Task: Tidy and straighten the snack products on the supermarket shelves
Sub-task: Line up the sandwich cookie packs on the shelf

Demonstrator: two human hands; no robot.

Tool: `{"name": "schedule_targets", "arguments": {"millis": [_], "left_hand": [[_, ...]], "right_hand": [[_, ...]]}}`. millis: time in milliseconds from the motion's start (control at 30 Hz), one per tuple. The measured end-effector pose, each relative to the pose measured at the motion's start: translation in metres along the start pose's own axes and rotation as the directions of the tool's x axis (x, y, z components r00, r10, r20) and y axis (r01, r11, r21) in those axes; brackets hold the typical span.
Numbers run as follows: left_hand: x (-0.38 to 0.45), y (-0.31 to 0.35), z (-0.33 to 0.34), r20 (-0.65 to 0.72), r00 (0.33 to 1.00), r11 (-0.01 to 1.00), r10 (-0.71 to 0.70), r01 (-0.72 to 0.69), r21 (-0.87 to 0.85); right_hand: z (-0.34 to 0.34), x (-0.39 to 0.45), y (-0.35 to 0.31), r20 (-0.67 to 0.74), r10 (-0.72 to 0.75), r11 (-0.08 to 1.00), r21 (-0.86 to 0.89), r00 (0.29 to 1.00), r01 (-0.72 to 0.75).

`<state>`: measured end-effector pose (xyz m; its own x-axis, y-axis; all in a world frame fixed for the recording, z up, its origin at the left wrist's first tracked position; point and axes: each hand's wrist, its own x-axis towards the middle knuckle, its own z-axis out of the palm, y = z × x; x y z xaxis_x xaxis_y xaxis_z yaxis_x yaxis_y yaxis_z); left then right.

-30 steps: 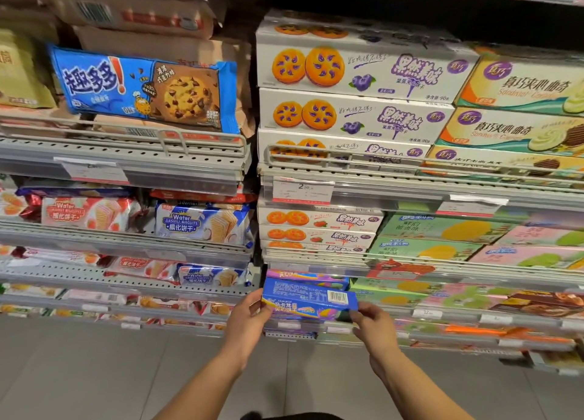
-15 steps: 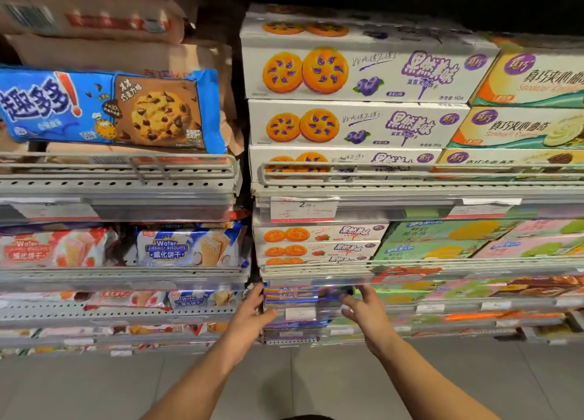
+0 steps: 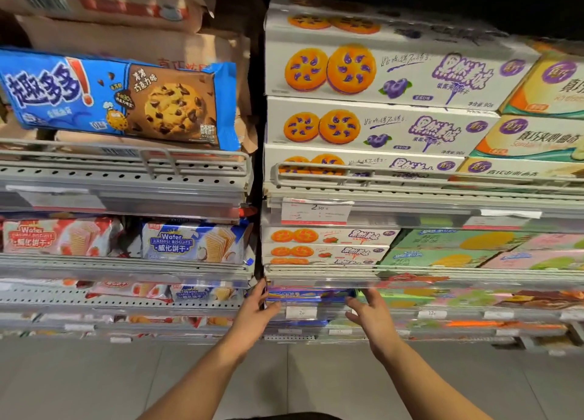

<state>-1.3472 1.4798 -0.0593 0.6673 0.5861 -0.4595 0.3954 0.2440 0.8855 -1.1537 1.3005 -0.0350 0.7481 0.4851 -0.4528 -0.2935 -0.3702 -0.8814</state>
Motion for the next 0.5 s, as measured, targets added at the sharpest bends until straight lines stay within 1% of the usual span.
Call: {"name": "schedule_targets", "arguments": {"millis": [200,367,433,500], "left_hand": [[-0.008,0.004,0.002,-0.027,0.999,0.999,-0.019,0.02,0.036],[-0.01,0.021,0.003,-0.056,0.998,0.989,-0.033,0.041,0.139],[-0.011,0.02,0.003,-0.102,0.994,0.98,-0.041,0.059,0.189],[-0.013,0.017,0.003,-0.147,0.988,0.977,-0.041,0.07,0.201]], "right_hand": [[-0.007,-0.005,-0.002,0.066,-0.015,1.0,-0.004,0.998,0.015],[-0.017,-0.007,-0.011,0.118,0.034,0.998,0.044,0.992,-0.039],[-0.023,-0.006,-0.009,0.136,0.05,0.996,0.067,0.989,-0.06],[-0.031,-0.006,-0.004,0.143,0.058,0.994,0.084,0.988,-0.071]]}}
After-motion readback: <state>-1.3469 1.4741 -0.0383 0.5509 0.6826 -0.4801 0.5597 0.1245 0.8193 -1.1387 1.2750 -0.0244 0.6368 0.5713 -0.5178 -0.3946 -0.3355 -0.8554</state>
